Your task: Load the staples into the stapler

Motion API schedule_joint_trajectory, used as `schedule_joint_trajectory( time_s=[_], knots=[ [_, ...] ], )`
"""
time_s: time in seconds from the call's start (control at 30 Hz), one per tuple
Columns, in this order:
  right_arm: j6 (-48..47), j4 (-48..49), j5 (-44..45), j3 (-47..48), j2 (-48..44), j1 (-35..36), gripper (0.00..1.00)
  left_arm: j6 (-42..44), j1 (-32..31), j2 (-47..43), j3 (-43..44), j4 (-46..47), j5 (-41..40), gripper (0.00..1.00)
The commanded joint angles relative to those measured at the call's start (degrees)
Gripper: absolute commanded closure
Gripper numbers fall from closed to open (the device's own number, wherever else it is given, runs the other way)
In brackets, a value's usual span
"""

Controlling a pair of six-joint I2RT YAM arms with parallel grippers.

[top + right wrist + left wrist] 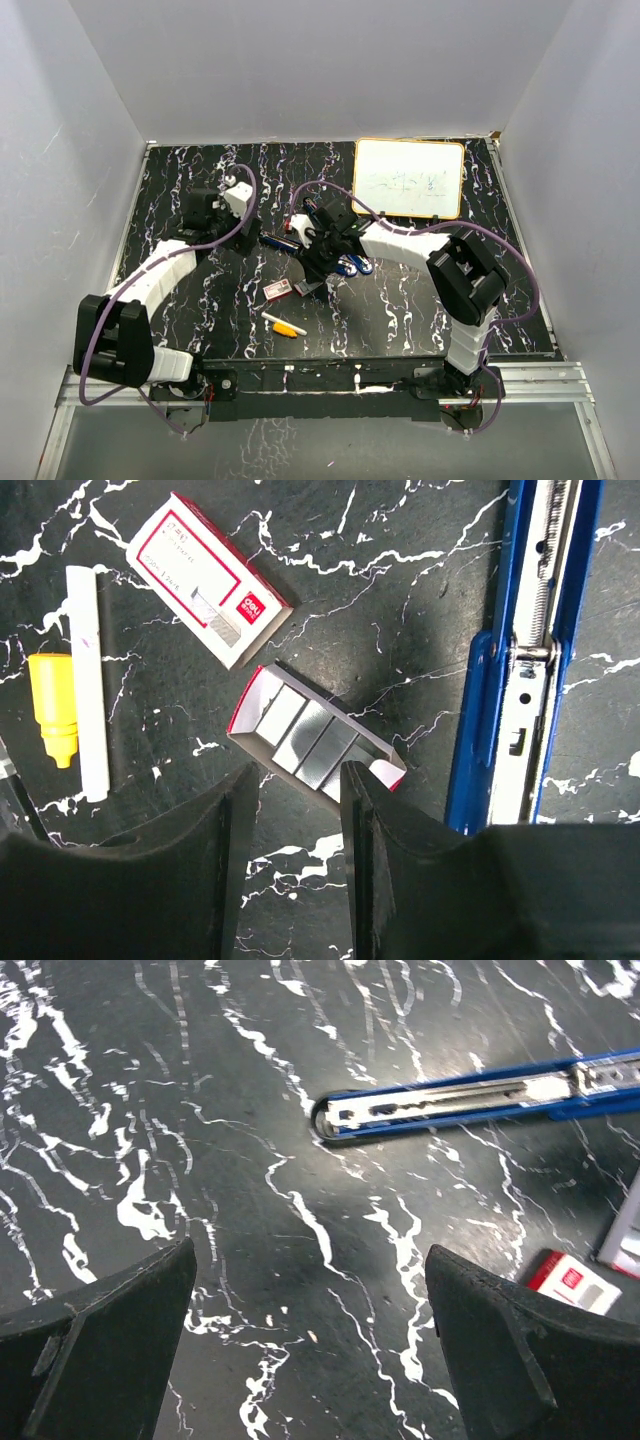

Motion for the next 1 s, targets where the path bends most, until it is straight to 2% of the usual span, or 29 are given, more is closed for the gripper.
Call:
schedule_joint_trajectory(
  time_s=[0.0, 0.5, 0.97],
  knots=[
    [5.0, 4.1, 2.4, -1.3, -2.3, 1.2, 0.59, -5.4, 2.8, 1.1, 4.3, 0.1, -3.1, 0.04],
    [9.6, 3.8, 13.9, -1.1, -1.4, 3.2, 0.69, -4.4, 4.2, 1.3, 2.9, 1.1, -3.6, 0.03],
    [9.1, 2.9, 14.9, -0.3, -0.3, 3.5, 0.73, -3.6, 4.2, 1.2, 2.1, 1.6, -3.4, 0.03]
  ],
)
